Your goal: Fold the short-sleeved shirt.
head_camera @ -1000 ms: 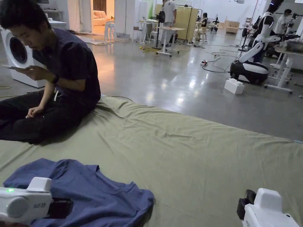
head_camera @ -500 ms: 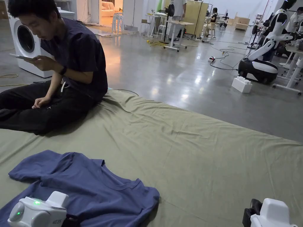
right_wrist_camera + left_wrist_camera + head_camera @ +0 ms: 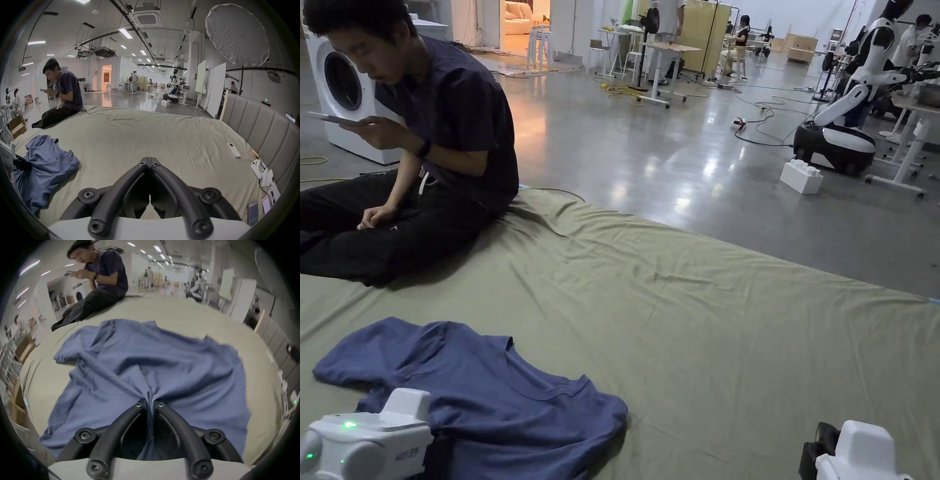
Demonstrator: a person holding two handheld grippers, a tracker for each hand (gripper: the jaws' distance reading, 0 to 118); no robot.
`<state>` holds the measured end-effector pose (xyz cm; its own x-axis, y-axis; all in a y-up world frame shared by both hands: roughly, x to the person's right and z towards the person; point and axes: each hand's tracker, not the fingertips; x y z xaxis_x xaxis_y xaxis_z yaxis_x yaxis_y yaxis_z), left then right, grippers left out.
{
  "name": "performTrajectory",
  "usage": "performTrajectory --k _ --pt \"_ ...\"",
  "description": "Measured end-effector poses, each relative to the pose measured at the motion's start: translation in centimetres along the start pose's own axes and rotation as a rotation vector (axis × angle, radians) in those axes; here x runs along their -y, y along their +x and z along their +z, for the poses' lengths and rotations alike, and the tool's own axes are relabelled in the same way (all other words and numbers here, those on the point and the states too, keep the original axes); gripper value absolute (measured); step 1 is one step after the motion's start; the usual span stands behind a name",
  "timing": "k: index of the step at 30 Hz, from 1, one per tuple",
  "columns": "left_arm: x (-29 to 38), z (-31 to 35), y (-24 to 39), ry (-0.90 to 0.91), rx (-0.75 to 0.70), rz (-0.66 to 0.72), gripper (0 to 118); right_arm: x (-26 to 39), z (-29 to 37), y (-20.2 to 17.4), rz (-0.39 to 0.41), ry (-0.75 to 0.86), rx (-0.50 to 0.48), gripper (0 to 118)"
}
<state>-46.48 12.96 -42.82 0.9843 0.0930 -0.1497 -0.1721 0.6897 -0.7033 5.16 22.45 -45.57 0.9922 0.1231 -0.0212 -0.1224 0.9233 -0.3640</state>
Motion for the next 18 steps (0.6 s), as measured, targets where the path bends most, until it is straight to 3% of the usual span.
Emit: performTrajectory --k 9,18 --pt "-6.7 6.7 3.2 0.289 0.063 -0.031 7 -1.6 1.4 1.8 -0.015 0.062 0.018 0" --pt "-15.0 13.5 13.5 0.511 0.236 -0.124 7 -3.0 3.6 4.9 -0.032 0.116 0.055 0"
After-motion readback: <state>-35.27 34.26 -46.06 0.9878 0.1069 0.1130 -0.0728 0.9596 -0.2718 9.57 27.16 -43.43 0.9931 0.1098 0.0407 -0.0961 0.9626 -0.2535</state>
